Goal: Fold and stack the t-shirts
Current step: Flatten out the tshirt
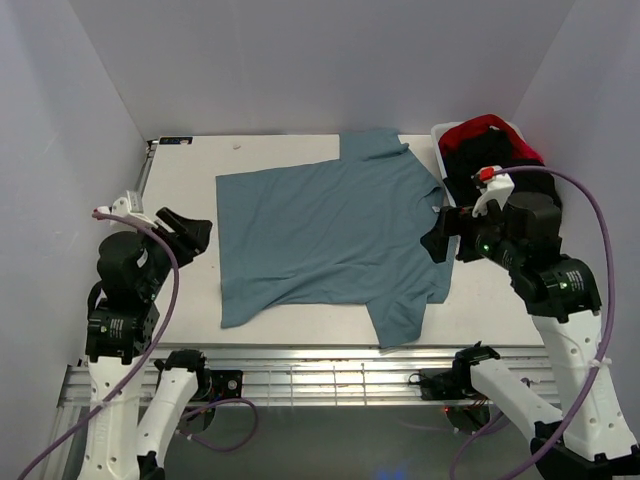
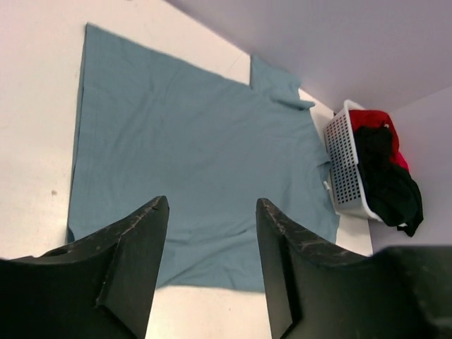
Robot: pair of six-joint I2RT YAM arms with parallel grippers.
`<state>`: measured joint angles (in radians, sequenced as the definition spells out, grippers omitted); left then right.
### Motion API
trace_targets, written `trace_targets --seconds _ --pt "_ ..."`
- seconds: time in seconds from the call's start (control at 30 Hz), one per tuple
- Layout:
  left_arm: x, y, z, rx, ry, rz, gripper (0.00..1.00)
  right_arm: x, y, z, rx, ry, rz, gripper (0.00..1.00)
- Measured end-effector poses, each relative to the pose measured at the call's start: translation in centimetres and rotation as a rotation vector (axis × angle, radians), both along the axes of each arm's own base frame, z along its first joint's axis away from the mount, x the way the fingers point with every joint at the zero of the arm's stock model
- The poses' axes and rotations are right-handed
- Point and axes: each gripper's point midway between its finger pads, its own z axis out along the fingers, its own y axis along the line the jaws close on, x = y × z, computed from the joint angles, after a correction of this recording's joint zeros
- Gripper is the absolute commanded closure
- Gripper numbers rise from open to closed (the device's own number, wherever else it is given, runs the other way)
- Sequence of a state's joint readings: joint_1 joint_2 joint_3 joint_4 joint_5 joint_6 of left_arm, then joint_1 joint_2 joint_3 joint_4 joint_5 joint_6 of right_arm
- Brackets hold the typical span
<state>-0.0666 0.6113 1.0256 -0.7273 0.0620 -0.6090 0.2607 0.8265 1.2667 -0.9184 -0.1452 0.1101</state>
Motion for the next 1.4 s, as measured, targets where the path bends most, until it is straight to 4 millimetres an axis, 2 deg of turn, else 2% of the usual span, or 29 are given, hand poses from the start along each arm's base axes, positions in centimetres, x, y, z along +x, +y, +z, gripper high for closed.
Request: trace_targets --seconds 0.07,0.13,0.17,0.23,0.27,0.3,0.33,0.37,0.43,0.53,0.77,0.93,1.1,1.17,1.4 --pt "0.7 -0.2 0.7 -0.024 -0.047 0.002 0.55 1.3 0.7 -0.6 0.014 0.000 0.010 0.07" --pt "2.2 -0.6 0.1 -0.034 -0.053 -0.012 0.67 3.1 1.3 -2.6 0.013 0.042 0.014 0.16" --pt "3.3 -0.9 -0.9 -0.039 -0.035 -0.022 0.81 4.0 1.6 -4.1 0.008 0.079 0.015 0.20" --pt "5.9 -1.4 -3.8 -0.044 0.043 -0.039 1.00 6.0 2.2 -7.3 -0.010 0.160 0.011 0.42" --pt "7.2 -1.6 -5.5 -0.041 0.079 -0.046 1.00 6.8 2.4 -9.1 -0.017 0.204 0.006 0.54" --pt "8.5 -1.8 -7.5 -0.032 0.128 -0.053 1.00 7.6 2.6 -11.3 -0.032 0.256 0.000 0.77" --pt "9.4 -2.0 -9.7 -0.023 0.180 -0.055 1.00 8.0 2.6 -13.0 -0.047 0.298 -0.007 0.88" --pt "10.1 -2.1 -11.7 -0.015 0.230 -0.055 1.00 8.3 2.6 -14.5 -0.056 0.335 -0.014 0.92" --pt "11.2 -2.4 -14.5 -0.002 0.297 -0.060 1.00 8.8 2.5 -16.6 -0.076 0.389 -0.032 0.92" --pt "13.1 -2.8 -16.8 0.012 0.328 -0.055 1.00 9.5 2.8 -17.7 -0.085 0.395 -0.039 0.92" --pt "17.9 -4.1 -21.9 0.039 0.397 -0.052 1.00 10.6 3.7 -17.1 -0.076 0.334 -0.031 0.92" --pt "19.7 -4.6 -25.3 0.075 0.463 -0.034 1.00 10.9 3.7 -17.0 -0.083 0.320 -0.034 0.92" --pt "20.7 -4.2 -28.5 0.104 0.535 0.004 1.00 11.0 3.6 -16.9 -0.088 0.314 -0.039 0.92" --pt "20.7 -3.8 -29.5 0.115 0.564 0.023 1.00 11.0 3.6 -16.7 -0.088 0.308 -0.040 0.92" --pt "22.0 -2.7 -29.6 0.122 0.574 0.077 1.00 10.9 3.5 -15.4 -0.081 0.263 -0.044 0.92"
